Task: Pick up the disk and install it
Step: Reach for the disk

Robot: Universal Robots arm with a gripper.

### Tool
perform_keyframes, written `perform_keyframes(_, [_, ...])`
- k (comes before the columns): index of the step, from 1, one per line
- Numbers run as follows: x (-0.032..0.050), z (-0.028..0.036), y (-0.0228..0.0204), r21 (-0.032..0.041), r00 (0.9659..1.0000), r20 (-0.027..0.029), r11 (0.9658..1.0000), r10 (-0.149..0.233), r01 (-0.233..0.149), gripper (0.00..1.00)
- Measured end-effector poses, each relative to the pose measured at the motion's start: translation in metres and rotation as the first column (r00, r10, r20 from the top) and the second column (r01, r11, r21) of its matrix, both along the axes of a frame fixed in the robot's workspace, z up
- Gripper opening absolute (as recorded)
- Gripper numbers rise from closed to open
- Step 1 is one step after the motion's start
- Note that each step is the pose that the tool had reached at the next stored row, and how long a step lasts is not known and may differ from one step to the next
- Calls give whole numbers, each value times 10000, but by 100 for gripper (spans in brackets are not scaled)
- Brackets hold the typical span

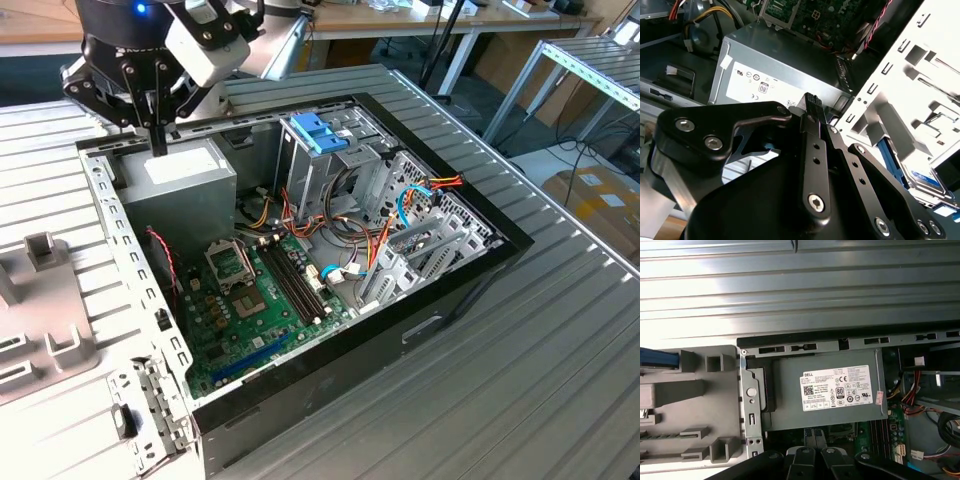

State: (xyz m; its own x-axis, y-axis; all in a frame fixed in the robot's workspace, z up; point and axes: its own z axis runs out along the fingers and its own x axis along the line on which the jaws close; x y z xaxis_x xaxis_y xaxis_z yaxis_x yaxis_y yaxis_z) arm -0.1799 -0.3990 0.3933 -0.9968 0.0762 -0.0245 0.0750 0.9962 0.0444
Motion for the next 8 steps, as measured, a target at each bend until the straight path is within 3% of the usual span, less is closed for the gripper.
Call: perform_keyframes(8, [-61, 0, 0, 0, 10000, 0, 10000, -1, 1, 11])
